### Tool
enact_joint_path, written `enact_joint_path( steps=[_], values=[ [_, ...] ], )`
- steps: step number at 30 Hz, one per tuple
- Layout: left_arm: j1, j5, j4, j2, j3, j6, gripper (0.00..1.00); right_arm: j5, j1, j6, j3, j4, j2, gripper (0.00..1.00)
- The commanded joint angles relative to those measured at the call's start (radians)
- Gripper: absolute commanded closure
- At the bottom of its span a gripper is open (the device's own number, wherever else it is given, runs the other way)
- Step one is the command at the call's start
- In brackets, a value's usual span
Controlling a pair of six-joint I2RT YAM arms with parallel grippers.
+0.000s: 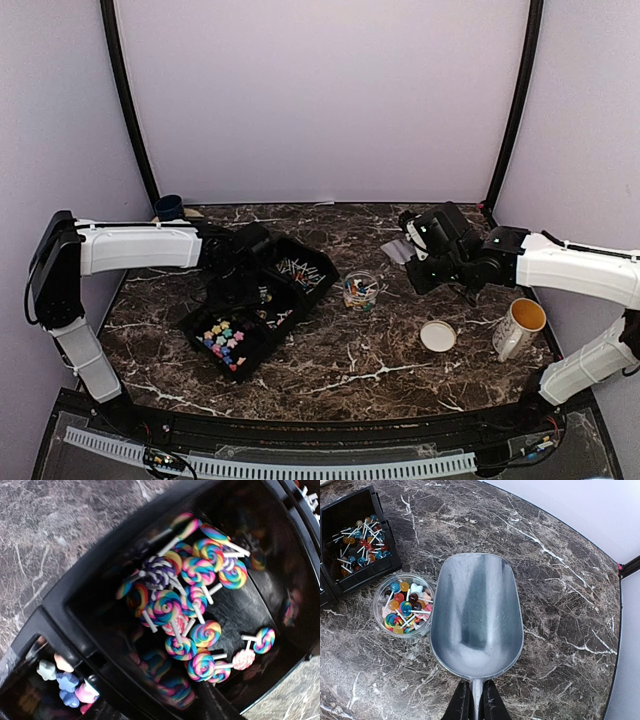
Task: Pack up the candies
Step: Move the storage box to the corner of the board.
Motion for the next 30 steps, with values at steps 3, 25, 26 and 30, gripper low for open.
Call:
enact_joint_path(
  steps=[3,25,26,30],
  values=[
    [0.046,-0.042,0.037,0.011,0.006,0.027,0.55,0.006,-0.009,-0.001,0.033,0.015,-0.003,1.0],
    [0.217,-0.102,0.097,0.21,0.194,0.089,0.73,0.009,-0.009,0.007,0.031,0.008,-0.004,1.0],
    [0.224,-0.103,0.097,0.22,0.211,0.089,0.75,0.01,-0.01,0.007,0.03,0.009,-0.004,1.0],
    [0.251,-0.1,0.115,0.259,0.256,0.084,0.83,0.013,-0.01,0.007,0.025,0.013,-0.004,1.0]
  ],
)
